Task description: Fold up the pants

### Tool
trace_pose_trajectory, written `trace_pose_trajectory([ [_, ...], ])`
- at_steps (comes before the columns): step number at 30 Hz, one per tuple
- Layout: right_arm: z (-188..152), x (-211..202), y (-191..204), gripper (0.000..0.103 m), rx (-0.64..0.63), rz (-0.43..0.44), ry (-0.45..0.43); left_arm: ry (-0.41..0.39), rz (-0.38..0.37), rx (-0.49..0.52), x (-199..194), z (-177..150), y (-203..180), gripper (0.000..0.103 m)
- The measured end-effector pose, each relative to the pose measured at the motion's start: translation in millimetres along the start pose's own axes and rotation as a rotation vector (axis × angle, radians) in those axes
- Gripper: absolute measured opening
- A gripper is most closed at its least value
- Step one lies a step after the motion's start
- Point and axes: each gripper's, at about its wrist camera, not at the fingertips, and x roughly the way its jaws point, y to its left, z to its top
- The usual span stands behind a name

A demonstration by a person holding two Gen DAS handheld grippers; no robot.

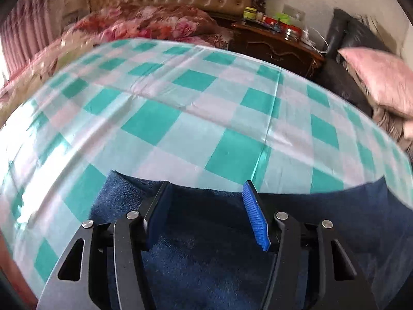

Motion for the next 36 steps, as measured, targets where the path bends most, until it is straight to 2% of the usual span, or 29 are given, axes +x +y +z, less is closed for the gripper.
trace_pose_trajectory([
  [2,-2.1,2.3,-11.8,0.058,0.037,0.036,0.012,-0.001,0.003,0.007,1.3,0.6,-1.0,0.020],
  [8,-18.8,-10.9,-67.2,0.060,0.080,-0.061,-0.014,-0.005,0.001,0.008,2.3,-0.3,0.8,0.020],
  [11,-25.7,-7.0,-103.2,0.061,0.142,-0.110,0.011,-0.003,-0.001,0.002,2.3,-0.2,1.6,0.021],
  [13,-27.8,-9.2,-118.8,0.061,0.180,-0.132,0.011,-0.001,-0.009,-0.016,2.8,0.4,3.4,0.025],
  [16,-30.9,-24.0,-127.8,0.061,0.205,-0.155,0.003,-0.002,-0.009,-0.020,3.3,0.8,3.3,0.026],
  [20,-33.2,-53.0,-85.2,0.061,0.127,0.023,0.027,-0.001,-0.012,-0.041,3.9,0.6,4.6,0.021],
  [24,-34.8,-59.3,-28.7,0.061,0.055,0.234,0.137,-0.015,-0.017,-0.018,-2.7,5.2,-3.8,0.015],
  [27,-31.6,-64.3,5.3,0.062,0.014,0.310,0.184,-0.039,-0.005,0.029,-9.7,9.0,-16.4,0.014],
  [28,-29.3,-65.3,13.6,0.064,0.006,0.330,0.201,-0.045,0.001,0.041,-11.3,9.6,-19.8,0.014],
  [29,-25.5,-66.1,21.3,0.073,-0.005,0.351,0.222,-0.052,0.011,0.057,-13.0,9.9,-24.2,0.014],
  [30,-22.1,-66.4,30.5,0.076,-0.023,0.374,0.242,-0.057,0.020,0.072,-13.9,9.9,-27.8,0.014],
  [31,-18.8,-66.7,39.4,0.076,-0.041,0.380,0.251,-0.063,0.033,0.090,-14.8,9.5,-31.6,0.014],
  [32,-14.4,-66.2,50.8,0.076,-0.073,0.344,0.256,-0.071,0.050,0.114,-15.9,9.0,-36.9,0.014],
  [34,-11.1,-63.1,63.0,0.076,-0.112,0.324,0.271,-0.082,0.076,0.151,-17.7,7.8,-45.0,0.014],
  [36,-10.7,-50.4,78.8,0.076,-0.183,0.255,0.288,-0.097,0.090,0.180,-20.7,7.7,-52.0,0.013],
])
